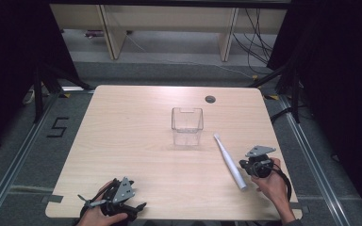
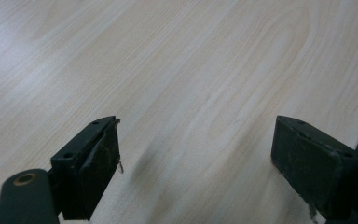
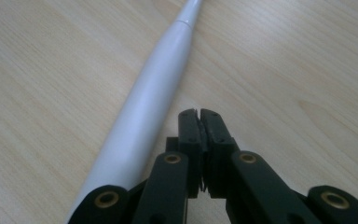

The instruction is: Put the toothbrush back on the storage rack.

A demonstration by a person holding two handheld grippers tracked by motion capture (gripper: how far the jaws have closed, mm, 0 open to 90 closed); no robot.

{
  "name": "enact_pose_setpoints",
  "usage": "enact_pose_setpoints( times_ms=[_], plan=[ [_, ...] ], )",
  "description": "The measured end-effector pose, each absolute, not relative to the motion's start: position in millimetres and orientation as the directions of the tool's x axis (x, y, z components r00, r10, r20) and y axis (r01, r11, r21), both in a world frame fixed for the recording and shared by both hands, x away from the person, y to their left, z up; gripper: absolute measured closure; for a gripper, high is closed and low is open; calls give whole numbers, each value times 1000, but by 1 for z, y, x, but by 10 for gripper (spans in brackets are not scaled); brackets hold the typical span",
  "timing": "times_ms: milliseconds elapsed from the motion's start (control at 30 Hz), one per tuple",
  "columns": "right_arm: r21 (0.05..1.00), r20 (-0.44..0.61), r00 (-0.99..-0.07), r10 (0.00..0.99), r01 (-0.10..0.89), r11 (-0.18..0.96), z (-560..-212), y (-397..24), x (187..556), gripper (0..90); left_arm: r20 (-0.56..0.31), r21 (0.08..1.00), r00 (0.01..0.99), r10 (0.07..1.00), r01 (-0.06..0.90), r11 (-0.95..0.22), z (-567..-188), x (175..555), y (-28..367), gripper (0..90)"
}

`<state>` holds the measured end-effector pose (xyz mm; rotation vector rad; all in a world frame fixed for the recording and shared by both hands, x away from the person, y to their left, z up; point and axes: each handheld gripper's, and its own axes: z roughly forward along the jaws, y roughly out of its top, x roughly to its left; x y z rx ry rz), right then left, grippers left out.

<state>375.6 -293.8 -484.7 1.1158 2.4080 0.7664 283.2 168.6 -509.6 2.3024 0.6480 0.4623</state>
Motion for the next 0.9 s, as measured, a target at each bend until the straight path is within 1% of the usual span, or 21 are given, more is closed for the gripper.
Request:
enact_pose_setpoints(
  times_ms=[67,100,133,167,200,233,267,300,333,367,400,433,467,500,567,600,667,700,733,800,900],
  plan=[
    [617,-95,-602,793,589,522,-484,-294,375,859,150,699,811,565,317,-641,-509,284,169,151],
    [624,-76,-579,812,608,492,-481,-295,375,836,151,698,812,564,316,-642,-509,284,170,151],
    [624,-76,-579,812,608,492,-481,-295,375,836,151,698,812,564,316,-642,-509,284,170,151],
    [636,-72,-563,824,610,472,-480,-297,376,799,152,697,812,564,316,-643,-509,284,169,151],
    [636,-72,-563,824,610,472,-480,-297,376,799,152,697,812,564,316,-643,-509,284,169,151],
    [637,-49,-539,841,631,442,-478,-299,376,725,149,698,811,565,319,-641,-510,283,169,151],
    [637,-49,-539,841,631,442,-478,-299,376,725,149,698,811,565,319,-641,-510,283,169,151],
    [646,16,-499,867,667,372,-476,-300,377,642,150,695,813,563,318,-645,-510,283,169,151],
    [646,16,-499,867,667,372,-476,-300,377,642,151,692,814,561,318,-648,-509,284,169,151],
    [651,12,-510,860,656,381,-476,-301,379,614,146,698,811,566,321,-640,-510,284,169,151],
    [643,43,-485,874,683,347,-472,-300,379,585,148,698,811,566,320,-641,-510,284,169,151],
    [661,37,-486,873,667,343,-470,-300,382,515,149,697,811,566,320,-641,-510,284,169,151],
    [661,37,-486,873,667,343,-470,-300,382,515,147,697,811,566,321,-641,-510,284,169,151],
    [650,68,-461,885,694,311,-467,-296,382,478,146,697,811,566,322,-641,-510,284,169,151],
    [654,78,-460,884,693,303,-465,-294,383,469,146,697,811,567,322,-640,-510,284,169,151],
    [657,80,-453,888,694,295,-465,-291,383,445,145,697,810,568,324,-640,-510,284,169,151],
    [633,96,-470,878,709,310,-466,-289,387,418,145,697,811,567,323,-640,-510,284,169,151],
    [636,76,-468,881,703,319,-467,-286,388,408,147,696,812,565,321,-642,-510,284,169,151],
    [578,125,-473,872,749,323,-467,-282,391,396,147,697,812,565,321,-642,-510,284,169,151],
    [577,114,-472,874,748,328,-468,-280,392,395,150,692,813,562,320,-647,-510,285,170,151],
    [551,111,-488,866,755,355,-471,-272,399,392,153,693,810,567,321,-646,-510,285,169,151]
  ],
)
